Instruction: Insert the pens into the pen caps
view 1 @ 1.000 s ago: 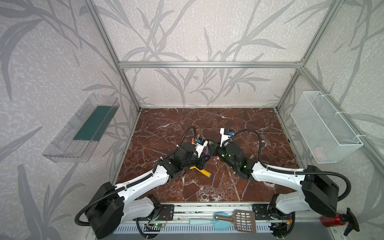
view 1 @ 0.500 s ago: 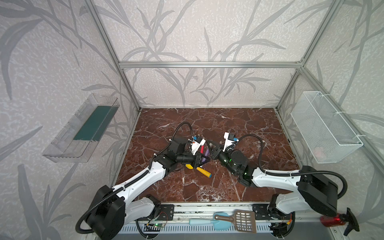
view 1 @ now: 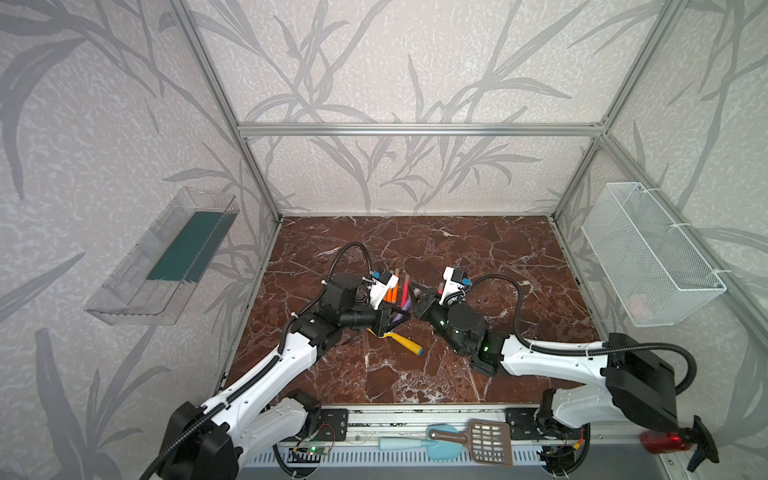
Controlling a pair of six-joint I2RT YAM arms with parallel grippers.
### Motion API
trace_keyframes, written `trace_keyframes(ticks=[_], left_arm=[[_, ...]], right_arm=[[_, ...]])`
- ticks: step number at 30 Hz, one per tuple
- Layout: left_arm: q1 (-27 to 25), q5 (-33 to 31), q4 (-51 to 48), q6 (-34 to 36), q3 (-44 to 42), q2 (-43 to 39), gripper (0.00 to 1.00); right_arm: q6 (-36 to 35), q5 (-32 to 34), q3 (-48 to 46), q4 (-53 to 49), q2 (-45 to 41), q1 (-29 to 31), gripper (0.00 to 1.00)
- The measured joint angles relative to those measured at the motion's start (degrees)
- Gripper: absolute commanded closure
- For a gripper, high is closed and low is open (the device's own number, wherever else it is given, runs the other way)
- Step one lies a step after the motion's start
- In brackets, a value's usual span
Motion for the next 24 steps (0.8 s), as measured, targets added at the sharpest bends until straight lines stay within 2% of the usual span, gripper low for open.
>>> trace_keyframes(ticks=[5, 9, 16, 17, 19, 20, 22, 24], left_arm=[[-1.53, -10.91, -4.74, 1.84, -0.66, -0.72, 1.0], [-4.66, -18.1, -6.4, 4.0, -0.85, -0.74, 1.0], [-5.42, -19.02, -6.14, 5.97, -0.85, -0.24, 1.0], [-5.42, -18.86, -6.14, 5.97, -0.85, -0.22, 1.0], [-5.42, -19.08, -5.62, 5.77, -0.92, -0.28, 1.0], [-4.94, -23.8, -2.58, 4.61, -1.16, -0.28, 1.0], [-1.07, -31.8, 4.72, 2.71, -1.09, -0.15, 1.0], [0.9, -37.16, 9.09, 1.55, -1.09, -0.63, 1.0]], right_arm=[[0.83, -0.85, 3.52, 2.1, 7.91, 0.0, 1.0], [0.98, -2.34, 2.69, 2.56, 8.63, 0.02, 1.0], [0.02, -2.56, 0.83, 5.9, 8.31, 0.24, 1.0], [-0.33, -2.58, 0.59, 6.34, 8.28, 0.24, 0.91], [-0.96, -3.08, 0.17, 6.43, 7.65, 0.24, 0.67], [-1.66, -6.08, -0.72, 5.11, 6.21, 0.55, 0.56], [-3.5, -10.95, -3.23, 0.61, 2.51, 3.04, 0.42], [-5.44, -14.08, -4.42, -5.18, -1.6, 3.69, 0.33]])
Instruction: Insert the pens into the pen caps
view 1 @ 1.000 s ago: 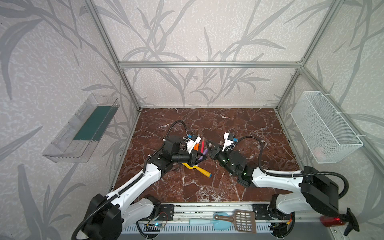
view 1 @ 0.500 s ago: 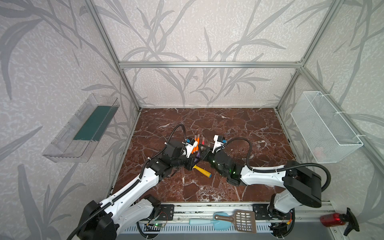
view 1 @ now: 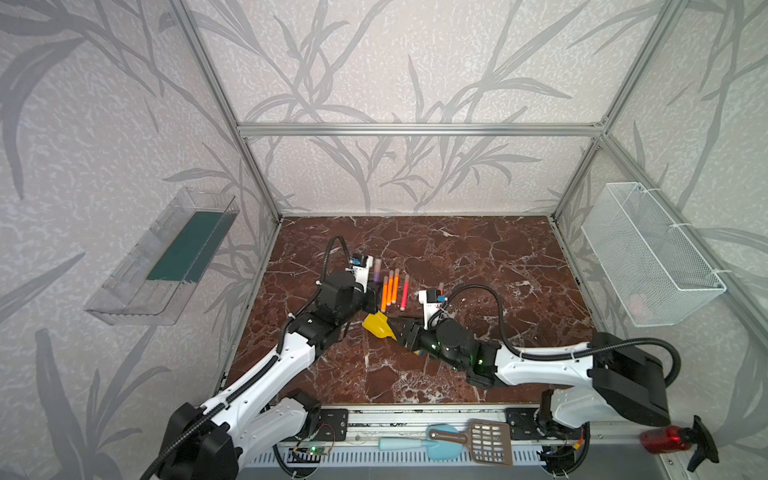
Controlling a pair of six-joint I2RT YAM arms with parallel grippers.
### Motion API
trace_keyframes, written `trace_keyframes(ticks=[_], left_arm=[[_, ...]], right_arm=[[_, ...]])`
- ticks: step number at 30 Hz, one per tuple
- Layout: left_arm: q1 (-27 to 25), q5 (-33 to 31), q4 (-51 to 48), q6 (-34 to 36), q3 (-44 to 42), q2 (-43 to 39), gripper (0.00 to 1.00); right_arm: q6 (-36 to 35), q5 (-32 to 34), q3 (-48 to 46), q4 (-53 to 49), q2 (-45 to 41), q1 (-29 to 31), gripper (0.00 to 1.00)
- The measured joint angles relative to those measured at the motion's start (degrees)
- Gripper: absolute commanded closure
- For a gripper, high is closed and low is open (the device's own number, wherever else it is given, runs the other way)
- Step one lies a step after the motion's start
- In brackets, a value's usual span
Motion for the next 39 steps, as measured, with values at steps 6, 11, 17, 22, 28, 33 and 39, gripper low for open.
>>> trace_keyframes(ticks=[6, 11, 17, 22, 28, 33, 39], left_arm=[[1.51, -6.23, 6.71, -2.64, -2.45, 0.66, 1.0], [5.75, -6.19, 8.59, -5.55, -3.63, 8.96, 1.0], [7.72, -3.69, 8.9, -8.0, -0.83, 23.47, 1.0], [8.07, -1.16, 8.81, -9.44, 3.5, 30.67, 1.0], [8.24, 1.07, 7.32, -10.84, 10.95, 39.17, 1.0], [8.28, 2.36, 4.46, -12.11, 13.92, 44.02, 1.0], [8.31, 2.62, 1.36, -13.68, 14.64, 45.24, 0.94]], right_arm=[[-6.32, 2.49, 0.76, -20.26, -17.64, -8.94, 0.01], [-9.66, 7.13, 2.54, -35.41, -30.25, -14.36, 0.01], [-11.63, 12.5, 5.38, -49.37, -37.16, -16.65, 0.01], [-11.63, 11.82, 0.55, -49.92, -43.56, -16.65, 0.01], [-12.68, 12.24, -8.15, -49.37, -50.42, -16.65, 0.01], [-13.73, 12.98, -8.0, -49.13, -51.56, -16.65, 0.01], [-9.75, 18.14, -5.88, -49.27, -49.96, -16.65, 0.01]])
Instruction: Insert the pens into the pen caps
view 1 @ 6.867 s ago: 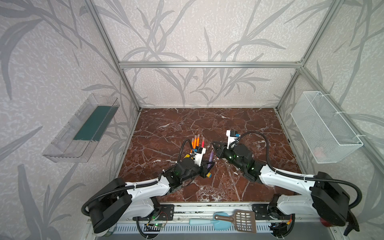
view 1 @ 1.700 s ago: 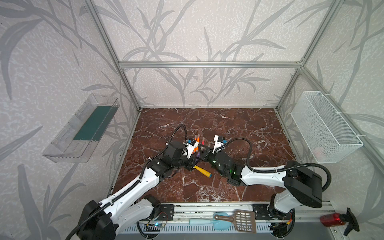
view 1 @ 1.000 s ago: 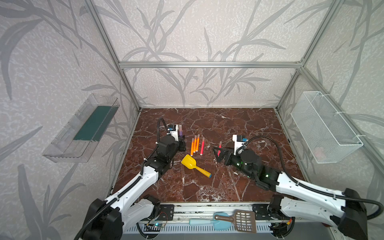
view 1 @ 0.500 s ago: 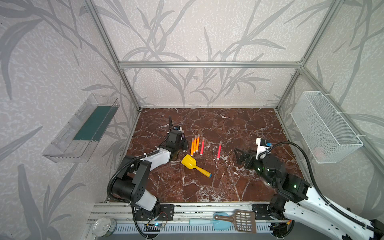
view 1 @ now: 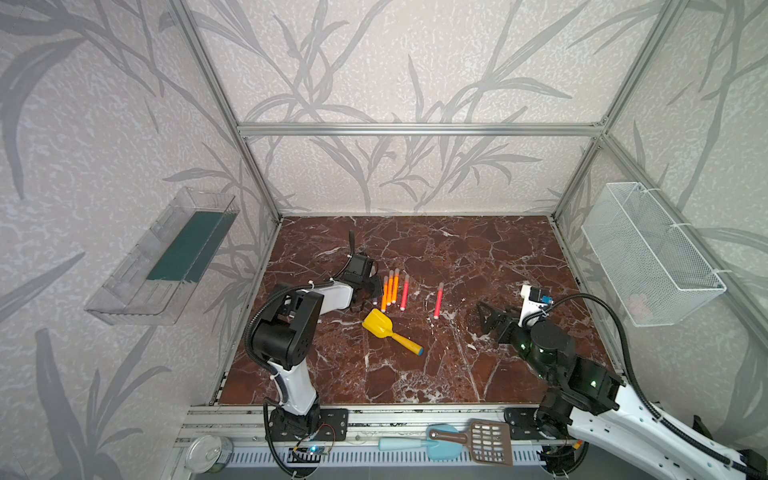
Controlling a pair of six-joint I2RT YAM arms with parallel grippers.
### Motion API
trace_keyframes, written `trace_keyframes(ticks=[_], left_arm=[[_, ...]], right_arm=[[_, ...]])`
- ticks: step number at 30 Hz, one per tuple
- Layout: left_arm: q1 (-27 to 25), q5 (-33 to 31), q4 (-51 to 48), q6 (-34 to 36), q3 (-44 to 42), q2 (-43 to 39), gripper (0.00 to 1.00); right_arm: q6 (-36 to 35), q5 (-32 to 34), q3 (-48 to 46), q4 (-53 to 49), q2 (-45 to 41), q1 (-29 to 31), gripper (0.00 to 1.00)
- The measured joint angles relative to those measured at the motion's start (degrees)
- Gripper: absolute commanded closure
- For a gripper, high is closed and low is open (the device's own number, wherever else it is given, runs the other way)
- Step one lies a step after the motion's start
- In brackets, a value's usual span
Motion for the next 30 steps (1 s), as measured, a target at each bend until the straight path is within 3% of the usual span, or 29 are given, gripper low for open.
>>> trace_keyframes(ticks=[5, 10, 11, 14, 17, 20, 24, 27, 30], left_arm=[[0.44, -0.15, -3.17, -0.13, 2.29, 0.15, 0.82], [0.9, -0.24, -4.7, -0.31, 3.02, 0.15, 0.66], [1.03, -0.2, -5.38, -0.46, 3.04, 0.07, 0.62], [1.42, -0.31, -7.87, -0.22, 3.04, -1.55, 0.35], [1.53, -1.18, -10.71, -0.42, 3.04, -6.84, 0.29], [1.79, -5.73, -12.13, -1.07, 2.93, -16.13, 0.23], [2.8, -17.44, -9.4, 0.15, -0.44, -30.67, 0.06], [4.42, -28.87, -0.59, 3.48, -10.36, -39.82, 0.0], [7.21, -37.77, 11.91, 7.21, -24.39, -43.12, 0.03]], right_arm=[[-1.22, 8.61, 1.73, 5.99, 6.32, -2.27, 0.01], [-8.33, 9.46, 1.07, 19.67, 17.86, -12.92, 0.01], [-9.68, 9.4, 1.11, 21.86, 21.2, -15.67, 0.01], [-13.86, 10.01, 1.07, 27.08, 31.34, -23.17, 0.01], [-19.96, 11.37, -0.09, 32.81, 39.34, -28.83, 0.01], [-26.05, 13.38, -1.18, 37.13, 44.28, -31.76, 0.01], [-32.61, 14.64, -1.18, 40.65, 46.77, -33.07, 0.01], [-36.44, 14.95, -1.29, 43.12, 46.23, -33.07, 0.01], [-38.69, 15.96, -1.46, 47.28, 49.64, -33.99, 0.01]])
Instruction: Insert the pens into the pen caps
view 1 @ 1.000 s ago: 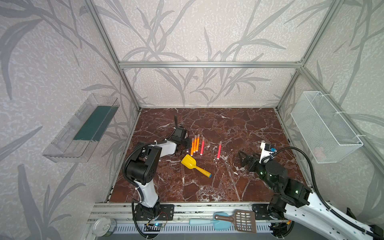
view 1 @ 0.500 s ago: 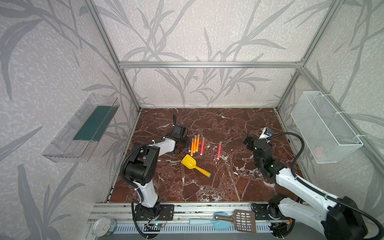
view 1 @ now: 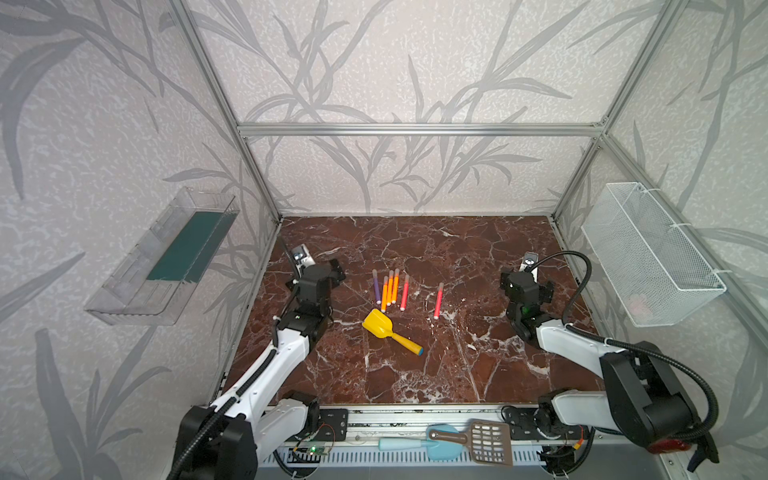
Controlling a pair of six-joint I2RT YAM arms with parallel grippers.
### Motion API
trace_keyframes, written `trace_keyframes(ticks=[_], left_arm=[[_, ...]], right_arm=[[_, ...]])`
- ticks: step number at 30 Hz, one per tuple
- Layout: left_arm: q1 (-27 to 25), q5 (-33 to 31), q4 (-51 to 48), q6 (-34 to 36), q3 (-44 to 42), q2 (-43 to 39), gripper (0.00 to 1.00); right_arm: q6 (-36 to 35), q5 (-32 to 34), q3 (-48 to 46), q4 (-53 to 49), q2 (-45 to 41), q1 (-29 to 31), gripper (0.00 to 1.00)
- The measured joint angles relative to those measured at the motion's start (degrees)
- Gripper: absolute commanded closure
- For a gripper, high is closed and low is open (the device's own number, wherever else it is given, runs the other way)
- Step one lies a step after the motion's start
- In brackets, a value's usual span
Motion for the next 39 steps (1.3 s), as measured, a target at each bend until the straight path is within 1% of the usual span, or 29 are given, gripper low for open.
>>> trace_keyframes(ticks=[2, 4, 5, 8, 10, 12, 14, 16, 17, 20, 21, 23, 24, 26, 31, 39], left_arm=[[1.84, -3.32, 7.34, 2.89, -6.86, 3.13, 0.05], [2.75, -5.66, 11.72, 6.51, -9.77, 7.76, 0.05], [2.8, -6.88, 13.09, 7.54, -9.62, 10.4, 0.05], [3.06, -10.12, 17.59, 10.64, -7.1, 16.55, 0.02], [3.41, -11.21, 21.88, 11.98, -6.12, 19.56, 0.02], [4.02, -11.08, 24.79, 13.16, -6.01, 21.24, 0.01], [4.98, -9.46, 28.46, 13.9, -6.78, 22.08, 0.01], [6.75, -6.71, 32.04, 14.34, -7.41, 23.52, 0.01], [7.72, -4.57, 32.0, 14.47, -7.39, 24.09, 0.01], [10.01, 2.43, 30.91, 14.93, -6.97, 24.55, 0.03], [10.47, 4.79, 31.63, 15.34, -6.64, 25.33, 0.03], [10.97, 8.31, 36.24, 15.82, -6.93, 28.13, 0.01], [11.13, 9.57, 36.61, 15.8, -7.17, 29.0, 0.01], [11.3, 11.17, 35.56, 15.76, -7.32, 29.11, 0.01], [11.39, 13.4, 38.05, 16.09, -7.45, 29.46, 0.01], [11.39, 14.67, 39.69, 16.74, -7.48, 29.51, 0.01]], right_arm=[[-1.44, -0.59, -1.01, 2.62, 3.1, -0.94, 0.01], [-2.08, -3.26, -3.02, 2.62, 3.45, -1.88, 0.01], [-2.25, -5.53, -4.48, 4.17, 3.19, -2.82, 0.01], [-3.28, -12.07, -9.22, 13.42, 4.7, -4.83, 0.01], [-4.24, -16.68, -10.32, 14.25, 5.46, -5.68, 0.01], [-5.68, -21.49, -9.44, 14.73, 6.45, -5.77, 0.01], [-6.78, -24.3, -8.41, 19.41, 9.88, -5.73, 0.01], [-6.99, -26.01, -7.69, 18.25, 11.02, -5.49, 0.01], [-6.99, -26.71, -7.5, 17.31, 10.69, -5.53, 0.01], [-7.17, -27.71, -7.34, 19.06, 10.8, -5.79, 0.01], [-7.3, -27.89, -7.39, 20.13, 11.1, -5.81, 0.01], [-7.37, -28.24, -7.39, 20.9, 11.39, -5.81, 0.01], [-7.37, -28.33, -7.39, 20.85, 11.39, -5.81, 0.01], [-7.32, -28.48, -7.28, 20.22, 11.26, -5.81, 0.01], [-7.3, -28.81, -7.19, 19.08, 10.91, -5.81, 0.01], [-7.32, -28.83, -7.17, 18.21, 10.86, -5.81, 0.01]])
